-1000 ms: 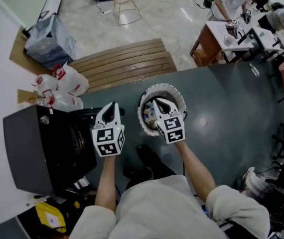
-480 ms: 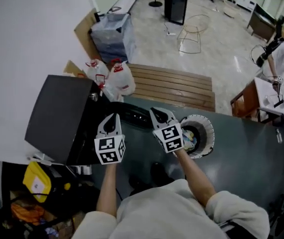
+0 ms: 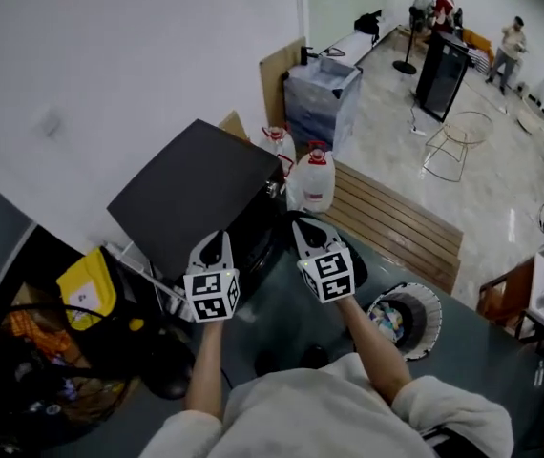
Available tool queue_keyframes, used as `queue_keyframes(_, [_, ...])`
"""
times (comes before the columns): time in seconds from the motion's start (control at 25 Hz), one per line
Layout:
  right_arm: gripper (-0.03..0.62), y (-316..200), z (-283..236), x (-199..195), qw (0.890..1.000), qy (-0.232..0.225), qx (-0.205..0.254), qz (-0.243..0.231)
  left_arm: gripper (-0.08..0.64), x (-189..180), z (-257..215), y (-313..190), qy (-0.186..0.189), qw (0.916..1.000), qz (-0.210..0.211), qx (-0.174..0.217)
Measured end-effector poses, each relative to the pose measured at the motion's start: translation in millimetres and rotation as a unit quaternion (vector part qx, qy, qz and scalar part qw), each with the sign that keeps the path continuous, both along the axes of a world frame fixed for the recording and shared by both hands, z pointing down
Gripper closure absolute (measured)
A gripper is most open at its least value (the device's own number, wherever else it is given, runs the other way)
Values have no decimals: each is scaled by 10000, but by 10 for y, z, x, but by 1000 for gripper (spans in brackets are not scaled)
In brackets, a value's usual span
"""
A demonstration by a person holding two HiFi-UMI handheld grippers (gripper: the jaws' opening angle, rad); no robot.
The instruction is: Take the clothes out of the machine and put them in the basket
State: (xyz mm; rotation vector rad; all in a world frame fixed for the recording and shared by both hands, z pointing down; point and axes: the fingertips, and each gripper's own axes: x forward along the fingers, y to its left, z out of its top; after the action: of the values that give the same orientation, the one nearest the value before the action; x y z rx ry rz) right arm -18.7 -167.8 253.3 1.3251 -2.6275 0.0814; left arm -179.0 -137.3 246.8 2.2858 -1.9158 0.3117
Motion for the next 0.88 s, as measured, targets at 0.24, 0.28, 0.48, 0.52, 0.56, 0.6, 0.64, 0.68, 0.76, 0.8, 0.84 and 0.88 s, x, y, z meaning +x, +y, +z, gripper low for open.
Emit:
queue_keyframes(0.24, [571, 3, -55, -489, 9992, -156, -1, -358, 543, -467, -16, 157, 17, 9990, -436, 83])
queue_keyframes(0.28, [571, 4, -53, -555, 9991, -160, 1, -392, 543, -526, -24, 172, 9, 9988, -473, 95])
queue_keyframes(0.48, [571, -2, -35, -691, 9988, -81, -18, -490, 543, -633, -17, 195, 36, 9984, -548, 104])
queue_keyframes(0.52, [571, -1, -27, -677, 9988, -73, -24, -485, 543, -618, -2, 197, 49, 9985, -539, 89])
queue_keyframes(0.56, [571, -3, -20, -655, 9988, -67, -33, -476, 543, -598, 11, 194, 62, 9986, -528, 75])
queue_keyframes(0.6, [571, -7, -16, -630, 9989, -56, -42, -466, 543, -575, 19, 186, 77, 9986, -516, 67])
queue_keyframes(0.64, [571, -14, -15, -606, 9989, -37, -50, -458, 543, -553, 21, 173, 96, 9987, -504, 67])
queue_keyframes(0.68, [571, -20, -12, -585, 9990, -15, -58, -447, 543, -533, 19, 160, 111, 9987, -491, 68])
queue_keyframes(0.76, [571, -32, 6, -553, 9991, 24, -78, -410, 543, -502, 16, 135, 114, 9989, -447, 69])
queue_keyframes(0.8, [571, -41, 15, -543, 9992, 39, -81, -389, 543, -493, 16, 118, 112, 9990, -420, 70])
queue_keyframes(0.84, [571, -52, 23, -536, 9993, 56, -81, -373, 543, -487, 19, 102, 112, 9991, -397, 71])
queue_keyframes(0.88, [571, -61, 29, -533, 9993, 76, -81, -364, 543, -483, 24, 88, 115, 9992, -379, 72])
